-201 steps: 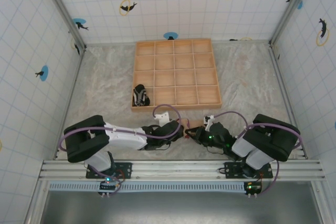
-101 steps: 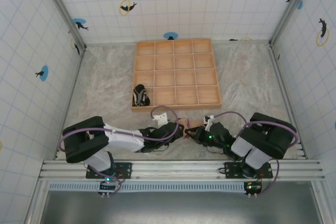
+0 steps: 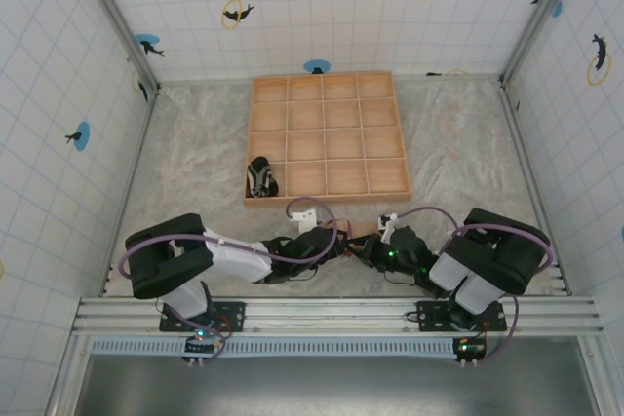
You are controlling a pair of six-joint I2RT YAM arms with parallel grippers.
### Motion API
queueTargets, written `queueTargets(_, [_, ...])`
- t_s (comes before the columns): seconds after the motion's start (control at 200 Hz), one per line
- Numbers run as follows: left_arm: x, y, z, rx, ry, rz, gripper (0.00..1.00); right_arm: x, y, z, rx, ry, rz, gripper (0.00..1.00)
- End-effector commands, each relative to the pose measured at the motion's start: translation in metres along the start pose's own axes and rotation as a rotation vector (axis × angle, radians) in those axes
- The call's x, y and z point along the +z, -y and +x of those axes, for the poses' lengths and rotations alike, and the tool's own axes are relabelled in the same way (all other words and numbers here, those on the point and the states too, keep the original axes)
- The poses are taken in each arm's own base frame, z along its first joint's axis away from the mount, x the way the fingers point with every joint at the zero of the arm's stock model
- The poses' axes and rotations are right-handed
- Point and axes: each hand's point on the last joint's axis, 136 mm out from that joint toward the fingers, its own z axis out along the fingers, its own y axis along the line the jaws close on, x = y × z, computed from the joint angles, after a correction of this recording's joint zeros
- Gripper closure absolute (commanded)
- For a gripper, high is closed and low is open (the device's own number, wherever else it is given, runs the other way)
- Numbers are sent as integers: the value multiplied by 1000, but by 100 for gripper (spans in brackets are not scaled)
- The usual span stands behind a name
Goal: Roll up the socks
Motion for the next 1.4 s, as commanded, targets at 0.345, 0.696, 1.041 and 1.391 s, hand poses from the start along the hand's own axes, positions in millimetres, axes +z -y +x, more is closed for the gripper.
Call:
queueTargets(0.345, [13,-8,-2,42,-28,-73,64,-32,63,21,-29,-60,189,100])
queueTargets(0.696, [13,-14,-7,86,-45,-162,100,-28,49,19,-186,-91,185,80])
queueTargets(1.041, [-11,-17,-10,128,-85,-223,100,-55,18,-21,-509,7,353,35])
queueTargets(1.391, [-40,-41,-10,62,-84,-294,100,-74,48,-43,-523,-25,546,38])
